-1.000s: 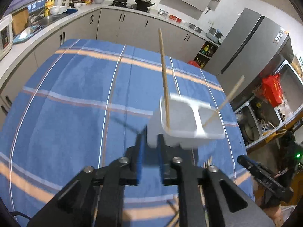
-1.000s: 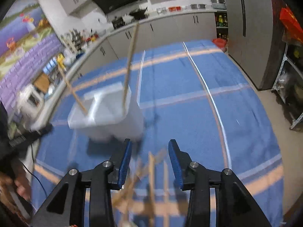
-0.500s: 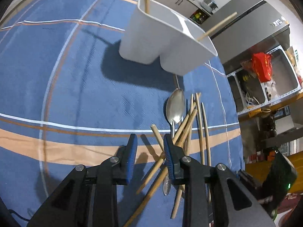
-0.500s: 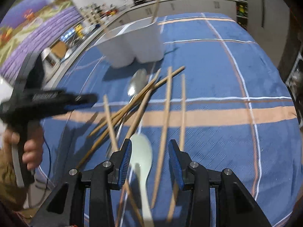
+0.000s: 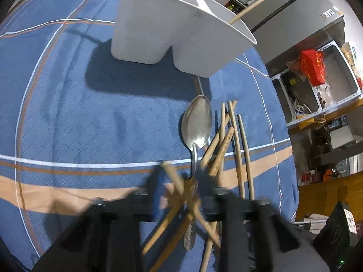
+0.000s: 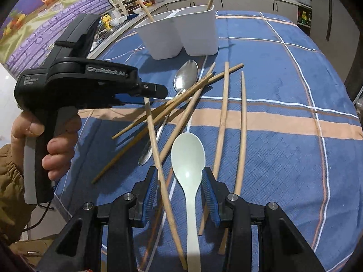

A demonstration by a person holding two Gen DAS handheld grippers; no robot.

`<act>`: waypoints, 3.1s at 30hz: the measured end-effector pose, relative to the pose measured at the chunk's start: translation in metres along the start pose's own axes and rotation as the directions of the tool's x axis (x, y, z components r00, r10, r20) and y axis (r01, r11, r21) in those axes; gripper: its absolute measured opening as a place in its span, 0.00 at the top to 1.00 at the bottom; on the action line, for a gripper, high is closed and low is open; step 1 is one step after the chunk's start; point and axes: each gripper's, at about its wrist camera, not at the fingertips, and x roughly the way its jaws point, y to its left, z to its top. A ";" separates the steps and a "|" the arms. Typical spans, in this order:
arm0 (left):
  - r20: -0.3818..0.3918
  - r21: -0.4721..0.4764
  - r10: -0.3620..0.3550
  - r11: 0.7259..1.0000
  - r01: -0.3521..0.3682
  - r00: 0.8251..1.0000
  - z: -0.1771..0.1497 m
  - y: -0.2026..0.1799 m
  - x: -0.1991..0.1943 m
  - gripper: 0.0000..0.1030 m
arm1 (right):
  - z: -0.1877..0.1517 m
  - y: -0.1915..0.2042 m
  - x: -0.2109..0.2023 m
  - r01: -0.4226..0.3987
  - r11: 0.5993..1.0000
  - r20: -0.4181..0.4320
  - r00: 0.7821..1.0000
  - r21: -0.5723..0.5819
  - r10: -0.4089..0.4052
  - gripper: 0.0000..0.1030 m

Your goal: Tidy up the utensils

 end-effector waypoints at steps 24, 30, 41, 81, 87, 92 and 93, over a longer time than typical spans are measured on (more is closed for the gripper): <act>0.013 0.149 -0.019 0.989 0.017 1.000 0.003 -0.024 -0.016 0.80 | 0.022 -0.027 -0.004 -0.051 0.977 0.062 0.997 0.207 0.039 0.94; -0.018 0.370 0.092 0.926 -0.079 0.996 -0.014 -0.042 0.007 0.81 | 0.017 -0.052 -0.014 -0.037 0.958 0.075 0.997 0.285 0.016 0.94; 0.006 0.346 0.104 0.933 -0.100 0.995 -0.031 -0.028 -0.008 0.95 | 0.016 -0.067 -0.016 0.032 0.953 0.072 0.996 0.302 -0.056 0.94; 0.047 0.304 0.368 0.880 -0.364 0.929 0.000 0.023 -0.029 0.93 | 0.050 -0.081 0.009 0.262 0.952 -0.183 0.955 0.160 -0.232 0.94; 0.094 0.167 0.235 0.954 -0.248 0.967 -0.013 0.037 -0.054 0.94 | 0.036 -0.085 -0.021 0.103 0.954 -0.010 0.994 0.280 -0.104 0.94; 0.208 0.151 0.173 0.967 -0.207 0.963 -0.031 0.030 -0.096 0.94 | 0.034 -0.076 -0.052 0.062 0.953 0.106 0.989 0.297 -0.098 0.94; 0.234 0.153 0.165 0.967 -0.204 0.958 -0.034 0.026 -0.106 0.94 | 0.034 -0.073 -0.057 0.057 0.953 0.125 0.987 0.298 -0.099 0.94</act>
